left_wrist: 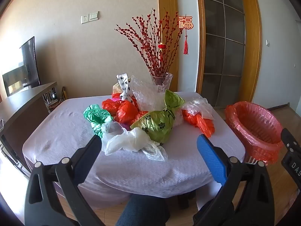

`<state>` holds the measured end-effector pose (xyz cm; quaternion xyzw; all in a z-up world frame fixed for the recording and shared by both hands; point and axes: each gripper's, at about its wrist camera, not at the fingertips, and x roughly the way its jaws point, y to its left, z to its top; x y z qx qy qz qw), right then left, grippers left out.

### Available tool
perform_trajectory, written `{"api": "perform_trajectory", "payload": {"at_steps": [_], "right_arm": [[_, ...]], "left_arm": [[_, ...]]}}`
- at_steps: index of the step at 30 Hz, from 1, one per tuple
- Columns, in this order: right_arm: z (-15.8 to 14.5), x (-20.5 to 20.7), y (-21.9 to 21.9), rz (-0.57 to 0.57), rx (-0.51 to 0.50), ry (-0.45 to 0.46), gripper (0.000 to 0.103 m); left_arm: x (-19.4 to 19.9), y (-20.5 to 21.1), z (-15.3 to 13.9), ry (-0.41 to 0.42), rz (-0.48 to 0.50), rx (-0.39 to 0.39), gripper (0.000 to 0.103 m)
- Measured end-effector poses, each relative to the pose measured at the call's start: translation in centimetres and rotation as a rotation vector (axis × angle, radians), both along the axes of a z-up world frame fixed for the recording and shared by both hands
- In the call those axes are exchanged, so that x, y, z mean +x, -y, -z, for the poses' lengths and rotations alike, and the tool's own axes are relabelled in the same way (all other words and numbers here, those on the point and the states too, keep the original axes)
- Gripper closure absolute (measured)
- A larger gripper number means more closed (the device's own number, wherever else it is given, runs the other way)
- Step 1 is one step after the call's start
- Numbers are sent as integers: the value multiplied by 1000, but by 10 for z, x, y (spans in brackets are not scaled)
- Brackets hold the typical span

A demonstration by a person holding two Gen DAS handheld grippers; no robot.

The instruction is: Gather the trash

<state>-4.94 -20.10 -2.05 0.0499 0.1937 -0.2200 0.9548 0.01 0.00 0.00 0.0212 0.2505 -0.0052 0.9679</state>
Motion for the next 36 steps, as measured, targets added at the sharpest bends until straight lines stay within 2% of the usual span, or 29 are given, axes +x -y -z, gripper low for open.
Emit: {"api": "perform_trajectory", "payload": {"at_steps": [36], "right_arm": [[1,1,-1,1,-5,-3,2]], "left_arm": [[-1,0,0,-4,-1,-3,4]]}}
